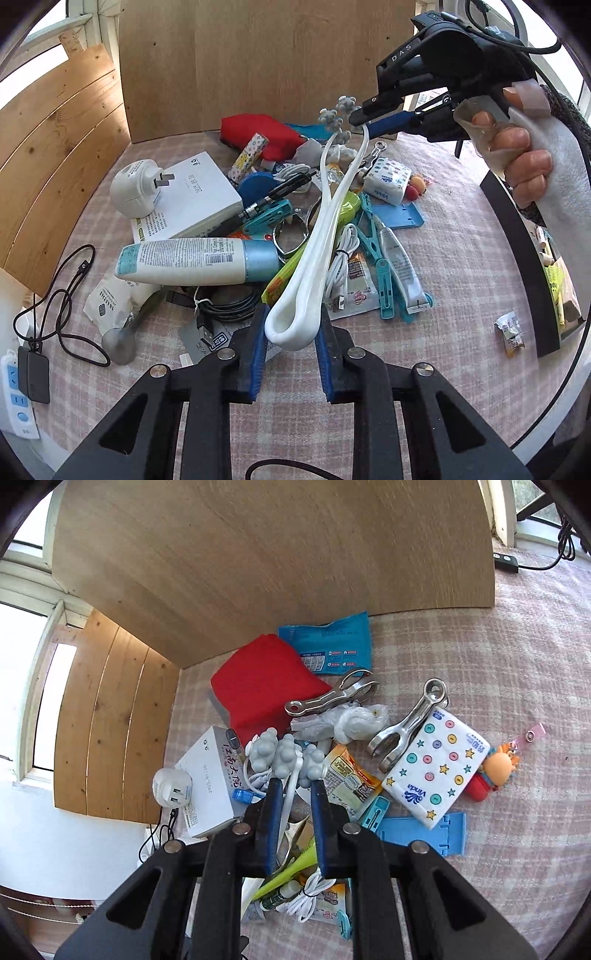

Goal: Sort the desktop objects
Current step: 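Carry the white massager into the tray and open the left tool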

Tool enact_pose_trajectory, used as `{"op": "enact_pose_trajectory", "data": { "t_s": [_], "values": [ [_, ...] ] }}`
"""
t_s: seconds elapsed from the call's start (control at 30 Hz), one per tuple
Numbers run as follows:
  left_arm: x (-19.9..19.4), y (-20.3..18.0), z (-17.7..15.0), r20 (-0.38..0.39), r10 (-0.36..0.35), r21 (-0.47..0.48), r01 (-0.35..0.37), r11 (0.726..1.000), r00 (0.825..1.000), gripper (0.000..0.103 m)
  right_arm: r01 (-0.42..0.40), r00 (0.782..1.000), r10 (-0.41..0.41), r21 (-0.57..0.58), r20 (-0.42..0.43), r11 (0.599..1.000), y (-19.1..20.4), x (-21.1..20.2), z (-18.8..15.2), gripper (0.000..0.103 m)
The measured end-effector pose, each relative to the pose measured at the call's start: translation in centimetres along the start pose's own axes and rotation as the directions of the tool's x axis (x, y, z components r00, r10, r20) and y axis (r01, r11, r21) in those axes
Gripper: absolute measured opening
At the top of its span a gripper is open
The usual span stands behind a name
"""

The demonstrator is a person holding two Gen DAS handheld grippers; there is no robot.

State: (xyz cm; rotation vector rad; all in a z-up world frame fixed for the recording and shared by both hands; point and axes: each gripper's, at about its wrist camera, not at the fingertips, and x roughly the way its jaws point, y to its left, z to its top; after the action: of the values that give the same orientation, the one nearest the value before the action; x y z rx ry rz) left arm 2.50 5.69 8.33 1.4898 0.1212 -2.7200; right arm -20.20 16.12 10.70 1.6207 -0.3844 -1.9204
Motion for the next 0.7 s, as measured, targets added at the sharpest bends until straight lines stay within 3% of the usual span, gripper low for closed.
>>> {"op": "enact_pose_trajectory", "data": {
  "t_s": [0.2,0.4,0.53,0.7],
  "values": [
    [-1.1,-2.7,0.9,0.026,-0.04,0.046,0.039,0.998,0.999,0.022,-0.011,0.998,0.011,-0.003,0.057,1.0,-1.0,-4.2,0.0,0.016],
    [-1.6,-8.0,1.9,0.043,-0.113,0.13,0.107,0.986,0.993,0.022,0.029,0.99,-0.034,0.039,0.135,0.999,-4.9,-9.4,-1.1,0.016],
    [-2.4,-13.1,2.8,0.055,-0.174,0.217,0.159,0.963,0.983,0.022,0.057,0.976,-0.076,0.098,0.202,0.993,-9.3,-14.4,-2.6,0.016],
    [-3.1,-20.5,3.8,0.055,-0.265,0.336,0.232,0.913,0.963,0.022,0.096,0.948,-0.149,0.191,0.283,0.977,-15.6,-21.1,-4.9,0.016]
  ]
}}
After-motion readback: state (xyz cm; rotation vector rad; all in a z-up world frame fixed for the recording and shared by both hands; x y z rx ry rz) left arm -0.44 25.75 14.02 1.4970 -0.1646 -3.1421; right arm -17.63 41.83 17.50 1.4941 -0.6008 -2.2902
